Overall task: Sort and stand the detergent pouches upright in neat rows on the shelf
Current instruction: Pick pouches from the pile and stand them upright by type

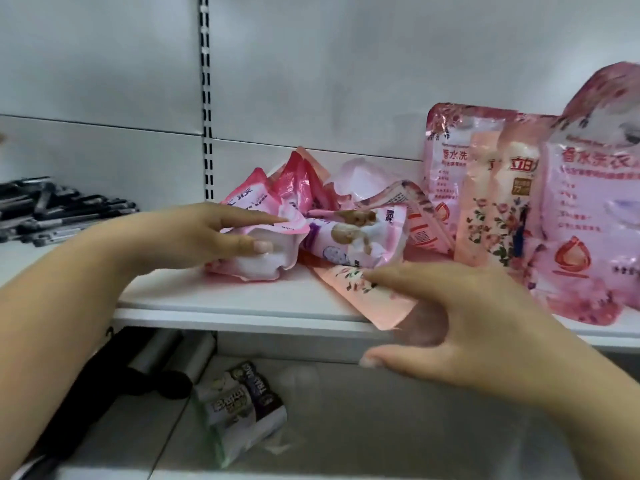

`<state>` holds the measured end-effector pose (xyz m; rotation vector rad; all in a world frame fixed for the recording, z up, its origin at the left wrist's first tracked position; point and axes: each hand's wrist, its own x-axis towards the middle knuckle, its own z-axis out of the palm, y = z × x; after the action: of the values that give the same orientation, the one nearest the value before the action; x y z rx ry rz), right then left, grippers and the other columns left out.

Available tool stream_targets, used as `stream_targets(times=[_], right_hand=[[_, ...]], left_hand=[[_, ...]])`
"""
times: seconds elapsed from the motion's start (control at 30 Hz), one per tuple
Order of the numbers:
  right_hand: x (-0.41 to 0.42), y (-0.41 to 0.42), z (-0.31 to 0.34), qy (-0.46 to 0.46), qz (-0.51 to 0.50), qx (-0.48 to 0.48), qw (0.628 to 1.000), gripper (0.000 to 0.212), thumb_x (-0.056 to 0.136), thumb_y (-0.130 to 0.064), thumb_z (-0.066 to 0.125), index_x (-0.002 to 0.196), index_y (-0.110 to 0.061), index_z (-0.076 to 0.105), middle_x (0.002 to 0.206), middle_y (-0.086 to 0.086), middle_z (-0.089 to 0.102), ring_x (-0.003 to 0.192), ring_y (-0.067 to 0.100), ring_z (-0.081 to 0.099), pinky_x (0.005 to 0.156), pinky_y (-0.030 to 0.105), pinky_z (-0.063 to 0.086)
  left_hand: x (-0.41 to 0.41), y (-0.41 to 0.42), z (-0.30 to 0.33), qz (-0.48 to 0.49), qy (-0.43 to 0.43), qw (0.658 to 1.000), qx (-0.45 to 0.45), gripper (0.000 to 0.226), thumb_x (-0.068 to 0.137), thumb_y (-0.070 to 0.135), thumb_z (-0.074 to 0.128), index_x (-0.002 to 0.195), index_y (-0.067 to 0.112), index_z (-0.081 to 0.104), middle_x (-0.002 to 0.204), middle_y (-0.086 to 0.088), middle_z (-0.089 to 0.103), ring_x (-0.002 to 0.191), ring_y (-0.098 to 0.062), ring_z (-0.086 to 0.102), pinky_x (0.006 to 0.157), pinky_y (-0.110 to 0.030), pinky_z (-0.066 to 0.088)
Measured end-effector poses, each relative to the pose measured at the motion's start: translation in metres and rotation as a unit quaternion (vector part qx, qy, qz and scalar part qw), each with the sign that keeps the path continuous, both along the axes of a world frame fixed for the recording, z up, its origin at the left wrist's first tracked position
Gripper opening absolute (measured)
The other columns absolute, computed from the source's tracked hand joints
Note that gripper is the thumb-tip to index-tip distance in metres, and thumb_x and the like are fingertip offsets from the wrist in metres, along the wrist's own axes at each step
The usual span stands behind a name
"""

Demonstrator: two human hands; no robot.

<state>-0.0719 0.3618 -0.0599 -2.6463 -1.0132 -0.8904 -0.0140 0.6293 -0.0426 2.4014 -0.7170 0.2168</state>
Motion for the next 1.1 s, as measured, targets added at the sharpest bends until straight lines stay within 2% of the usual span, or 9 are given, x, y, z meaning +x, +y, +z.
stream_targets(times=[0.13,0.3,0.5,0.6,0.67,0.83,0.9,0.97,1.1], right_hand=[[-0.005,-0.012,0.016,0.208,0.072,0.033,0.975,0.061,0.05,-0.074,0.05,0.109,-0.071,0.037,0.108,-0.062,0.032,0.109,-0.033,0.03,0.085,-0.008,0.025],[0.016,0.011,0.0,0.372,0.202,0.213,0.881,0.04,0.055,-0.041,0.053,0.094,-0.04,0.06,0.109,-0.022,0.063,0.103,-0.006,0.057,0.083,0.013,0.044],[0.031,0.002,0.023,0.26,0.18,0.424,0.849,0.029,0.066,-0.044,0.074,0.09,-0.03,0.064,0.087,-0.01,0.069,0.085,0.008,0.064,0.073,0.017,0.053],[0.057,-0.003,0.045,0.107,0.01,0.37,0.923,0.048,0.076,-0.039,0.067,0.121,-0.03,0.051,0.116,-0.017,0.05,0.109,0.001,0.043,0.09,0.016,0.035],[0.078,0.003,0.054,0.214,-0.027,0.317,0.924,0.061,0.077,-0.043,0.067,0.132,-0.028,0.045,0.133,-0.01,0.046,0.12,0.008,0.041,0.093,0.024,0.032],[0.117,0.019,0.055,0.205,-0.017,0.401,0.893,0.019,0.083,-0.02,0.067,0.099,-0.011,0.071,0.087,0.001,0.069,0.087,0.015,0.064,0.083,0.026,0.05],[0.12,0.015,0.06,0.194,0.034,0.519,0.832,0.007,0.084,-0.013,0.065,0.085,-0.009,0.07,0.077,-0.002,0.067,0.077,0.012,0.062,0.074,0.019,0.051],[0.119,0.01,0.074,0.182,0.102,0.622,0.755,0.008,0.085,-0.011,0.063,0.078,-0.013,0.065,0.08,-0.004,0.065,0.073,0.008,0.061,0.074,0.017,0.052],[0.114,0.009,0.109,0.188,0.24,0.662,0.685,0.008,0.08,-0.013,0.067,0.073,-0.016,0.067,0.085,0.002,0.071,0.089,0.025,0.067,0.075,0.041,0.056]], left_hand=[[-0.011,-0.017,-0.002,0.056,-0.031,0.998,-0.015,0.054,0.046,0.092,0.04,0.098,0.077,0.038,0.107,0.052,0.039,0.1,0.026,0.041,0.082,-0.002,0.03],[-0.031,-0.026,-0.011,0.014,-0.13,0.983,-0.13,0.056,0.05,0.092,0.039,0.098,0.067,0.054,0.111,0.049,0.048,0.11,0.027,0.04,0.08,0.009,0.028],[-0.043,-0.03,-0.003,0.004,-0.139,0.975,-0.175,0.059,0.051,0.092,0.04,0.092,0.057,0.063,0.103,0.035,0.063,0.104,0.016,0.053,0.084,-0.001,0.037],[-0.03,-0.044,0.016,0.055,-0.108,0.986,-0.117,0.05,0.05,0.092,0.039,0.085,0.064,0.061,0.09,0.045,0.059,0.092,0.026,0.05,0.071,0.004,0.034],[-0.014,-0.054,0.027,0.079,-0.068,0.992,-0.076,0.047,0.061,0.085,0.039,0.081,0.052,0.066,0.078,0.035,0.063,0.08,0.02,0.054,0.068,-0.001,0.035],[0.024,-0.064,0.048,0.102,-0.002,0.991,-0.088,0.063,0.08,0.069,0.032,0.091,0.02,0.07,0.109,0.01,0.063,0.102,-0.006,0.055,0.092,-0.024,0.035],[0.04,-0.071,0.056,0.123,0.044,0.972,-0.195,0.055,0.085,0.06,0.039,0.092,0.014,0.068,0.107,-0.001,0.065,0.098,-0.012,0.06,0.093,-0.027,0.045],[0.049,-0.077,0.062,0.105,0.149,0.933,-0.311,0.063,0.084,0.059,0.044,0.099,0.0,0.061,0.095,-0.014,0.064,0.078,-0.018,0.064,0.067,-0.022,0.056],[0.054,-0.089,0.077,-0.039,0.415,0.803,-0.425,0.104,0.076,0.078,0.031,0.106,-0.02,0.049,0.092,-0.033,0.064,0.072,-0.036,0.069,0.056,-0.031,0.058]])
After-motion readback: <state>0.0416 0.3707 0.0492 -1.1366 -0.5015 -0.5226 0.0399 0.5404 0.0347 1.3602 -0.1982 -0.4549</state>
